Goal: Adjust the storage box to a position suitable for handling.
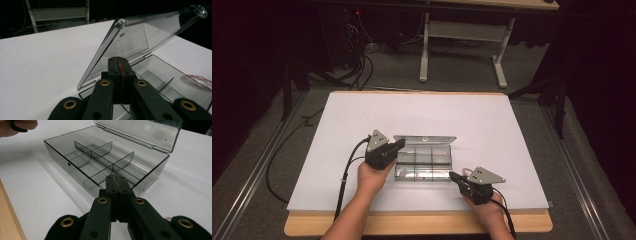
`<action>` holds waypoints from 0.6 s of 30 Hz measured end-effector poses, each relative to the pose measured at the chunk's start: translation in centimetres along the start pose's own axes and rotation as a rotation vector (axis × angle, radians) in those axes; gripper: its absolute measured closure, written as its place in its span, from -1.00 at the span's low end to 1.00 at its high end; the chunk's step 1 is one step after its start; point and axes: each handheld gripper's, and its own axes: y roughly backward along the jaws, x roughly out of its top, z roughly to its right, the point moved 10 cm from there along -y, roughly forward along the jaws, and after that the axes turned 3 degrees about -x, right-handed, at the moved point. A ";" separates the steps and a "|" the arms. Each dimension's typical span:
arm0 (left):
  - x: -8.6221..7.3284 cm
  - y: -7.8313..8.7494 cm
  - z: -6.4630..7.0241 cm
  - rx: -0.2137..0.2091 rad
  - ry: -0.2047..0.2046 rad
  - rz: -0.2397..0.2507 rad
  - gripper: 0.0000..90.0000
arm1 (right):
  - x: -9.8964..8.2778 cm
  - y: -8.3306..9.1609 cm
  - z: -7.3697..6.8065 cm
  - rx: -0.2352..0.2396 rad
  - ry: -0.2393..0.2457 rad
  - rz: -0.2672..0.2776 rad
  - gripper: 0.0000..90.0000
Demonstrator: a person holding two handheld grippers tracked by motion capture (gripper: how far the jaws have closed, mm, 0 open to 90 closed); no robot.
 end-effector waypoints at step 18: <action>-0.4 -1.5 -2.1 0.029 0.059 -0.013 1.00 | 0.0 0.0 0.0 0.001 0.000 0.002 1.00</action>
